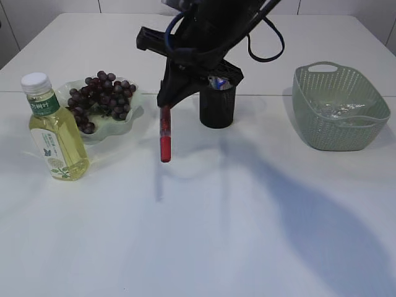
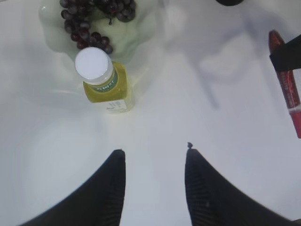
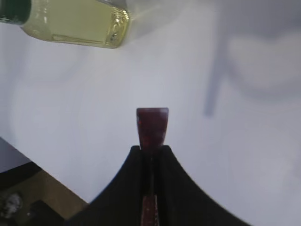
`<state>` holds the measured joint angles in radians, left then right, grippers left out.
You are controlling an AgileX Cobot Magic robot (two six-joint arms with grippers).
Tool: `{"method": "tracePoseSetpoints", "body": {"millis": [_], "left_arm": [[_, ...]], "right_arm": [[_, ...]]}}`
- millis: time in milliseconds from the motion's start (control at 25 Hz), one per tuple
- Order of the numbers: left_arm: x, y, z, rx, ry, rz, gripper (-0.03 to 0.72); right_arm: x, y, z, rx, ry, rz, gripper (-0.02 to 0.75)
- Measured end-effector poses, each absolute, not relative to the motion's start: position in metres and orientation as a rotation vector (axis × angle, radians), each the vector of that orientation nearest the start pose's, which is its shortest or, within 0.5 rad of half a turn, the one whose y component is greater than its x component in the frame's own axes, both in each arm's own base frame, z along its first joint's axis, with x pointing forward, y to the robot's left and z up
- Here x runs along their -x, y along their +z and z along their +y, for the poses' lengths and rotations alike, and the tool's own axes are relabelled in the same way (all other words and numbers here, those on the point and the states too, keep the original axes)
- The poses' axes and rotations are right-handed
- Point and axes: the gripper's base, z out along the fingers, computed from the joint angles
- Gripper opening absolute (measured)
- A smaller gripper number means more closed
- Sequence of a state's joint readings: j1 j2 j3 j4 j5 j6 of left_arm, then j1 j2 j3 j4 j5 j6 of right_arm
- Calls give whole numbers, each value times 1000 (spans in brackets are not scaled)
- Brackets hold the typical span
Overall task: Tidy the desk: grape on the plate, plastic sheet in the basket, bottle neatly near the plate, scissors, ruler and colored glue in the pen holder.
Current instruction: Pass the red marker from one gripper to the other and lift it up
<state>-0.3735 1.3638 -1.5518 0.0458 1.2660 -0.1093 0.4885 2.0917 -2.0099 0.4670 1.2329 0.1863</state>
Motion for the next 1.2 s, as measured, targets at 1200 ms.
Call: {"method": "tracePoseSetpoints", "body": {"millis": [1200], "left_arm": [[-285,358,-135,-993,-128,2528,307]], "right_arm": [[-431,368,170,-313,2155,2224,41]]}}
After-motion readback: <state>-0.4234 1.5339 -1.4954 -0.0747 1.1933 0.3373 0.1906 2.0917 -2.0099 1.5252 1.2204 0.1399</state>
